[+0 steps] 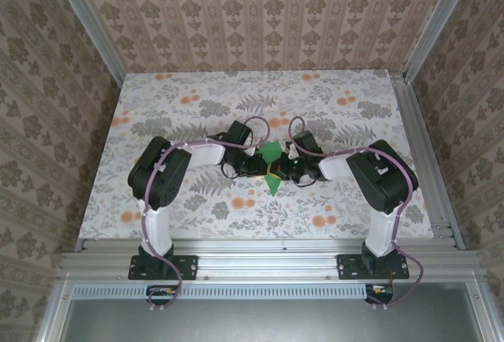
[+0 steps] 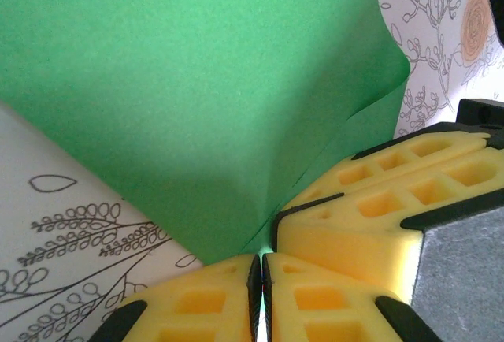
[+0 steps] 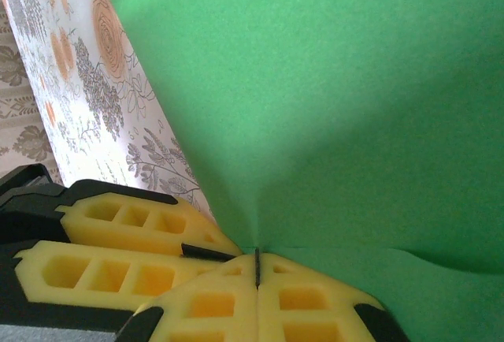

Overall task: Fold a paper plane with a square sheet of paper (pick it up from the middle)
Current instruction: Third fold the triangle at the center of the table.

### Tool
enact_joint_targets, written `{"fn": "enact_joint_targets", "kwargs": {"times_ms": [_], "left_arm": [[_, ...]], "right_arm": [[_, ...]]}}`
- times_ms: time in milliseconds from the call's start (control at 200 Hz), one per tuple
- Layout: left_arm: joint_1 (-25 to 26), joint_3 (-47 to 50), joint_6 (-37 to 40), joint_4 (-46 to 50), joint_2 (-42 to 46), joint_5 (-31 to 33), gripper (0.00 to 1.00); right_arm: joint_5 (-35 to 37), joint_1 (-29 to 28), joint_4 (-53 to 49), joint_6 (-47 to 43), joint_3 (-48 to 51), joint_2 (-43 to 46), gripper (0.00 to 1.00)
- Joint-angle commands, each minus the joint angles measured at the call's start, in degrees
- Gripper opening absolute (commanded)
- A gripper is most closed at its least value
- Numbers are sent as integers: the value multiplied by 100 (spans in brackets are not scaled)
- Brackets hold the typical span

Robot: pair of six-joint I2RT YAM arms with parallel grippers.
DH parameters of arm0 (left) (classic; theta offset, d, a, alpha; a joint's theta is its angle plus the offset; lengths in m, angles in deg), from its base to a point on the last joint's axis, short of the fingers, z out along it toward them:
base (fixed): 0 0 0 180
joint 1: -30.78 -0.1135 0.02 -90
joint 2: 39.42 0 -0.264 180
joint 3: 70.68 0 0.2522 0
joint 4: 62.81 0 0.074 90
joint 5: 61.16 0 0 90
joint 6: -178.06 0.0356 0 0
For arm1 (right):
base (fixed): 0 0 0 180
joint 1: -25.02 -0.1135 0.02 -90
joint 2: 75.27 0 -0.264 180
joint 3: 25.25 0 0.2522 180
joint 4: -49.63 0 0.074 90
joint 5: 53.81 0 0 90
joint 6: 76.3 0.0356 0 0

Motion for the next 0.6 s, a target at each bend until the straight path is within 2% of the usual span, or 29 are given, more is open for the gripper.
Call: {"fn": "enact_joint_targets", "kwargs": {"times_ms": [0, 335, 595], "left_arm": [[37, -89, 368, 447, -484, 488, 15], [99, -124, 587, 938, -740, 948, 15], [103, -95, 642, 992, -840, 992, 15]], "right_arm": [[189, 2, -378, -3, 200, 63, 0], [234, -1, -474, 31, 344, 620, 2], [193, -234, -340, 152, 689, 768, 1]]}}
